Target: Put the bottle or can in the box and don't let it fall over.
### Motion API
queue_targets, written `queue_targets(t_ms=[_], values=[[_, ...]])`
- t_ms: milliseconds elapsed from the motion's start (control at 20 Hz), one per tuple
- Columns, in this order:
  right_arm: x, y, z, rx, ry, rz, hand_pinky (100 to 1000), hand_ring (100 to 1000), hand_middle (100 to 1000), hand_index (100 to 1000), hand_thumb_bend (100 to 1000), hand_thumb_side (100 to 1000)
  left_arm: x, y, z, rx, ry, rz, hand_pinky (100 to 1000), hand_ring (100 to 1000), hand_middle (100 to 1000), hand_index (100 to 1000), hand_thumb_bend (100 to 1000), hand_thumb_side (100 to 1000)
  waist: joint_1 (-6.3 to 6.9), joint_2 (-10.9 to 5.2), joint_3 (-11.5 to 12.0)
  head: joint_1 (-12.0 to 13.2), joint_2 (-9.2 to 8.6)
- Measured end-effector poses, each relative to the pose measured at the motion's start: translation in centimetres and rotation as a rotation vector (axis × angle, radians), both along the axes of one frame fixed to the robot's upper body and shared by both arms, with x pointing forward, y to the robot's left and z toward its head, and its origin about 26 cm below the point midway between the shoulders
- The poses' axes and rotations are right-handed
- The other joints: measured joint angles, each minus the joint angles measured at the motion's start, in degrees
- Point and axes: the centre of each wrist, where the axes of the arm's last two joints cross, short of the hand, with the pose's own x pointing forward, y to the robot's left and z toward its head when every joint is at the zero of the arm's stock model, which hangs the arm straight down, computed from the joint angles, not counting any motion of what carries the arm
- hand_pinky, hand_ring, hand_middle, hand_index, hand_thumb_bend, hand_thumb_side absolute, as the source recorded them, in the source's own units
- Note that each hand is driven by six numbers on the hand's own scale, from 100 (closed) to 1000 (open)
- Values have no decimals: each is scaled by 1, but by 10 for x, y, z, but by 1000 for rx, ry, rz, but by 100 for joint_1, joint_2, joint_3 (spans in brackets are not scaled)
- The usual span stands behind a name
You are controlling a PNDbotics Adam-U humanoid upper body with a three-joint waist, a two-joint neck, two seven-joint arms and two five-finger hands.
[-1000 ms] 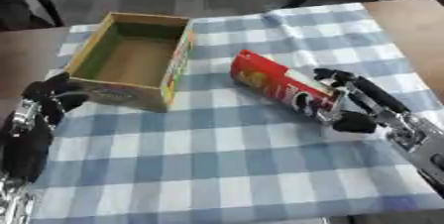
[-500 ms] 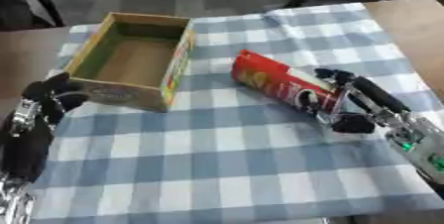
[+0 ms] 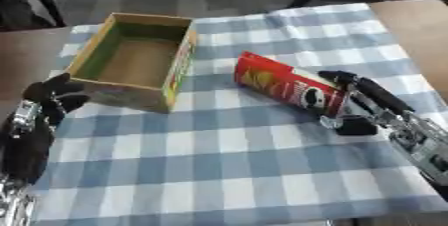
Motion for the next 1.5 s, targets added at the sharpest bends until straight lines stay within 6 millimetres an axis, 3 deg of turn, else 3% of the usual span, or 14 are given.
queue_targets(t_ms=[50,450,1050,1500], values=[[0,0,0,-4,0,2,649,786,686,874,100,100,0,0,0,0,0,0,878,742,731,897,198,960,0,0,1,0,0],[1,-3,1,-16,12,31,473,631,497,720,100,100,0,0,0,0,0,0,878,743,730,897,196,962,0,2,6,2,0],[0,-3,0,-10,-17,34,307,510,336,484,100,100,0,0,0,0,0,-1,879,743,729,897,196,963,0,8,-7,25,0],[-3,-2,-4,24,-96,-14,233,463,253,405,100,100,0,0,0,0,0,-1,880,743,728,896,196,962,8,42,-19,29,0]])
